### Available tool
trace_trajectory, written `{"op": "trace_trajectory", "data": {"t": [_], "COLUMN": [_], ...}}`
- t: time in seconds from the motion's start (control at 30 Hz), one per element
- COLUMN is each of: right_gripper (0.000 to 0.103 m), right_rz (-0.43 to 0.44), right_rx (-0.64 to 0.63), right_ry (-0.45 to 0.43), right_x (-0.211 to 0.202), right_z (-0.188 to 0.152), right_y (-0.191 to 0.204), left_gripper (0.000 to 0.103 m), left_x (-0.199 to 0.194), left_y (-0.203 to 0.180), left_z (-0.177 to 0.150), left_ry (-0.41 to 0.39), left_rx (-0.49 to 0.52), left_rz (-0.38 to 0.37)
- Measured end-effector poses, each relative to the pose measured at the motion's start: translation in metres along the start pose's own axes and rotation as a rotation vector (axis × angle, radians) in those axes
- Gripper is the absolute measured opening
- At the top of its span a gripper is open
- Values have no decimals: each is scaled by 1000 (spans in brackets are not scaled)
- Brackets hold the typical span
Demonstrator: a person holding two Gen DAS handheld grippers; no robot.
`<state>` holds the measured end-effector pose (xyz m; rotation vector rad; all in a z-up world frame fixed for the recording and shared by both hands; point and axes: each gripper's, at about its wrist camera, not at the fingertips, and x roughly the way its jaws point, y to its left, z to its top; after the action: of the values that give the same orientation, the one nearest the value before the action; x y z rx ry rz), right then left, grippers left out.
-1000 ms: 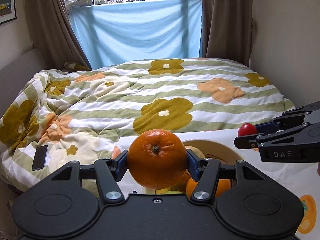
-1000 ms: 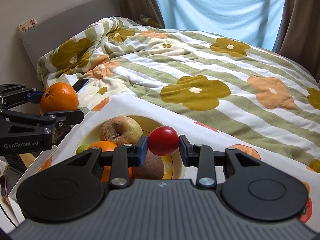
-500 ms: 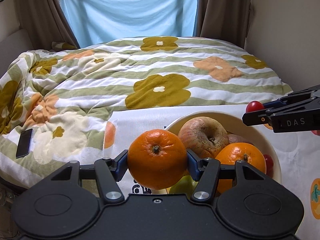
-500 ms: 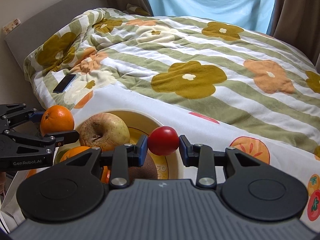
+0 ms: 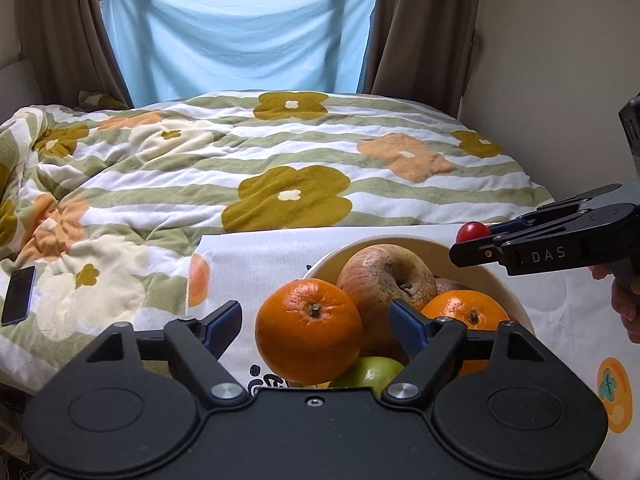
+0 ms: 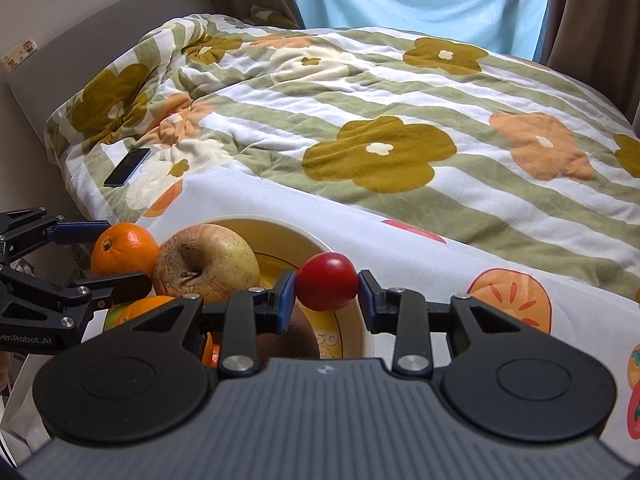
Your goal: Organize fruits
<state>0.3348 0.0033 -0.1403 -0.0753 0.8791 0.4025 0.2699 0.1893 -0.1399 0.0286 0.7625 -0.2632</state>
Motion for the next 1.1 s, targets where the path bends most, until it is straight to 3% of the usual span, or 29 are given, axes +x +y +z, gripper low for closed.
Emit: {"op": "trace_trajectory", "data": {"t": [0.5,0.57,0.63,0.7,0.87,1.1], "right_gripper": [51,64,90,97,97,97], "right_rz": [35,34,13,12,-5,-35], "right_rx": [44,55,78,103,109,78], "right_ry": [-1,-5,-25,-43,-53,-111], "right_x": [6,5,1,-3,-20,-79], "right_z": [2,2,1,1,0,-6], "right_y": [1,2,1,-4,-7,-7], "left_gripper": [89,89,89,89,89,89], "left_x": [-20,-21,-23,-26,-35,-68], "left_y": [-4,-4,-3,-4,-11,-43], "left_z": [-2,-3,-4,-5,-5,0], "left_ry": [-33,-32,-32,-36,-44,-91], "left_rx": [13,12,13,11,11,11], "left_rz": [26,28,34,37,52,77]}}
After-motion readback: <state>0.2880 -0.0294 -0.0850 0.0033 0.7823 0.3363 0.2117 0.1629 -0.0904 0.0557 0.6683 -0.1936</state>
